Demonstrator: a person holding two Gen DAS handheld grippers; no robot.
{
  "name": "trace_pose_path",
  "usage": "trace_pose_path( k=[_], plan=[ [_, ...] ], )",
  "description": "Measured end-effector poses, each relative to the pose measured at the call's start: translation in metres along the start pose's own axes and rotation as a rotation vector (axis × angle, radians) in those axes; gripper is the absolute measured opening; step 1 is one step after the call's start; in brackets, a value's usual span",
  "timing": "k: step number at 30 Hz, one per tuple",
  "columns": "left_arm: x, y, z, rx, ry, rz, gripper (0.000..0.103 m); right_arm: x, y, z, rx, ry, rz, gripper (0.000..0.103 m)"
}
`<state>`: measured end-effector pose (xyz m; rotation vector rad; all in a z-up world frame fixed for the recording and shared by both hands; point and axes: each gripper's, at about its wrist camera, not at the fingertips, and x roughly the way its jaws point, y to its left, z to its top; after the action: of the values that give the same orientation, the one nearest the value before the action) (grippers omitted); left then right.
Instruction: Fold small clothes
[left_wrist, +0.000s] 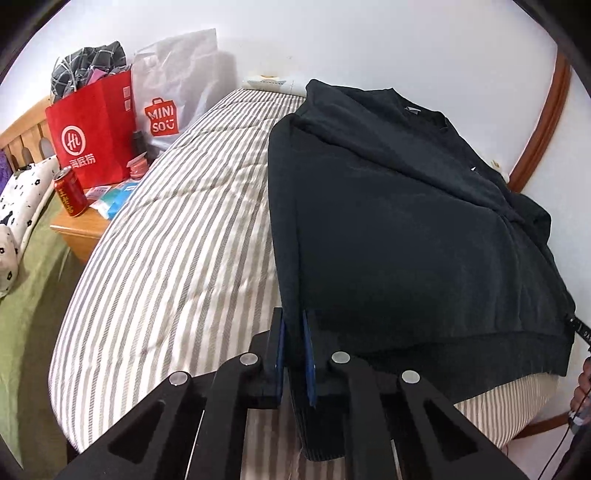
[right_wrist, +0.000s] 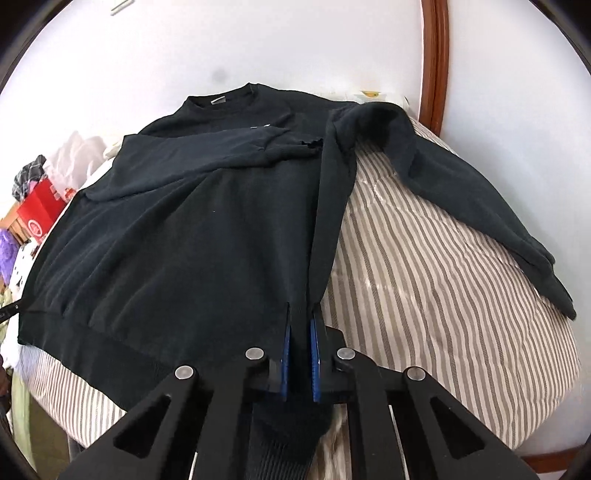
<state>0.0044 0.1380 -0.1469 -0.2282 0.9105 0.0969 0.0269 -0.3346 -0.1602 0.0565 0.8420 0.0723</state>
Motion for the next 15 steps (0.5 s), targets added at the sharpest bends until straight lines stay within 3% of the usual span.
trace_pose_path(
  k=[8, 11, 13, 15],
  plan=[
    [-0.01, -0.001, -0.009, 0.003, -0.003, -0.001, 0.014, 0.001, 0.003, 0.009, -0.005, 0.027, -0.039, 0.014],
    [-0.016, -0.003, -0.006, -0.005, -0.007, -0.004, 0.019, -0.007, -0.003, 0.017, 0.016, -0.008, -0.054, 0.025],
    [-0.02, -0.006, -0.003, -0.006, -0.011, -0.001, 0.029, -0.017, -0.001, 0.021, 0.019, -0.043, -0.064, 0.042],
    [-0.023, -0.009, 0.003, -0.005, -0.022, -0.003, 0.043, -0.022, 0.006, 0.036, 0.011, -0.08, -0.067, 0.045]
  ],
)
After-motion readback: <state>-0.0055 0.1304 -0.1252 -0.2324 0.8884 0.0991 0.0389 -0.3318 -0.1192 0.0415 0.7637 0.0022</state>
